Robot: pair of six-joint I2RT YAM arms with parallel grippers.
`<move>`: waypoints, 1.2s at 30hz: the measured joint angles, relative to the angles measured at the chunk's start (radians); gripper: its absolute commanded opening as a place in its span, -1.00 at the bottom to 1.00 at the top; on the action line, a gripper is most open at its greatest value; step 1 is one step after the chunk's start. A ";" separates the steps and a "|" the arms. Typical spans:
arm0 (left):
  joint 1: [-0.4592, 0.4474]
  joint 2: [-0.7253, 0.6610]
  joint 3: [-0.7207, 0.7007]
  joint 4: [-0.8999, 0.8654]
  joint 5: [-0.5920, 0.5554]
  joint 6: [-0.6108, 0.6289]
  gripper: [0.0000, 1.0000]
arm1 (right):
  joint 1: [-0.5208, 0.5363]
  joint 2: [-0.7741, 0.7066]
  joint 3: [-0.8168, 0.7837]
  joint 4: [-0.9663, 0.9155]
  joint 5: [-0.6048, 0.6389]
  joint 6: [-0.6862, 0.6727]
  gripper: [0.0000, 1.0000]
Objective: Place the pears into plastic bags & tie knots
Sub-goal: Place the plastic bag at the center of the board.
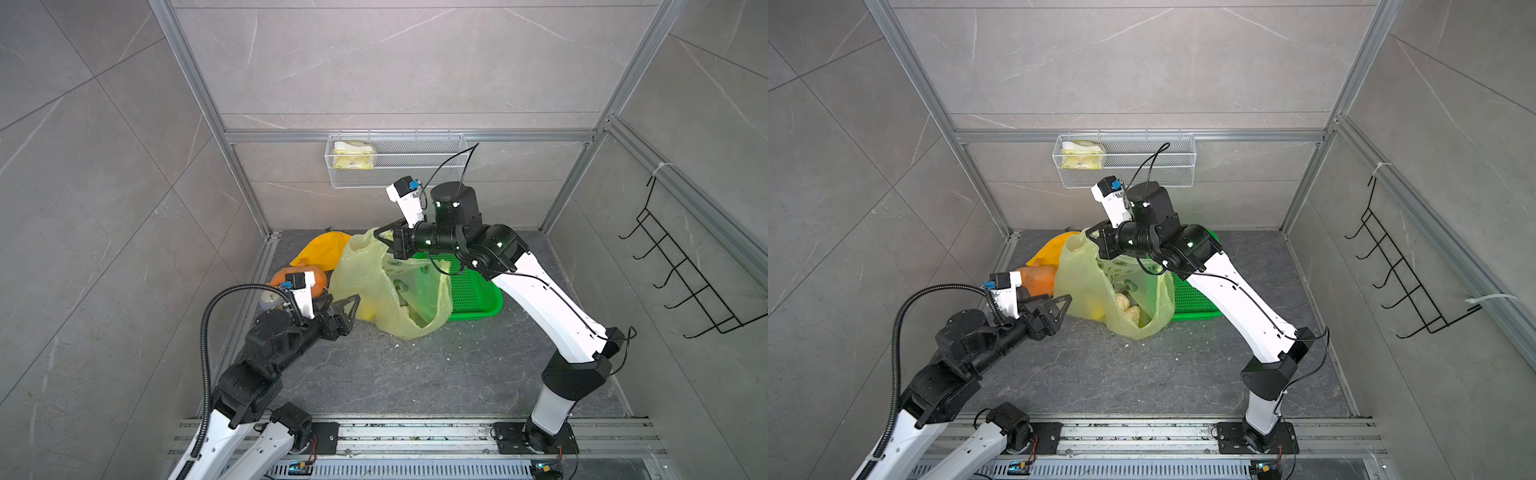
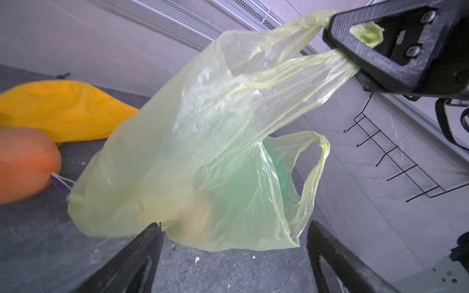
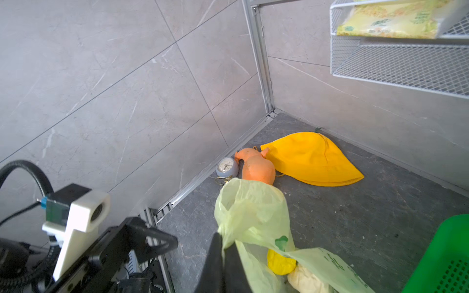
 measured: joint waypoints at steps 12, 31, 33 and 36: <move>0.000 0.221 0.166 0.139 0.116 0.362 0.99 | 0.000 0.000 0.057 -0.143 -0.086 -0.072 -1.00; 0.000 0.443 -0.126 0.749 0.252 0.261 -0.52 | 0.002 0.051 0.099 -0.150 -0.107 -0.002 -1.00; -0.002 0.445 -0.164 0.816 0.251 0.228 -0.39 | 0.003 0.055 0.092 -0.150 -0.108 0.012 -1.00; -0.004 0.432 -0.193 0.859 0.237 0.195 0.27 | 0.003 0.061 0.087 -0.143 -0.113 0.026 -1.00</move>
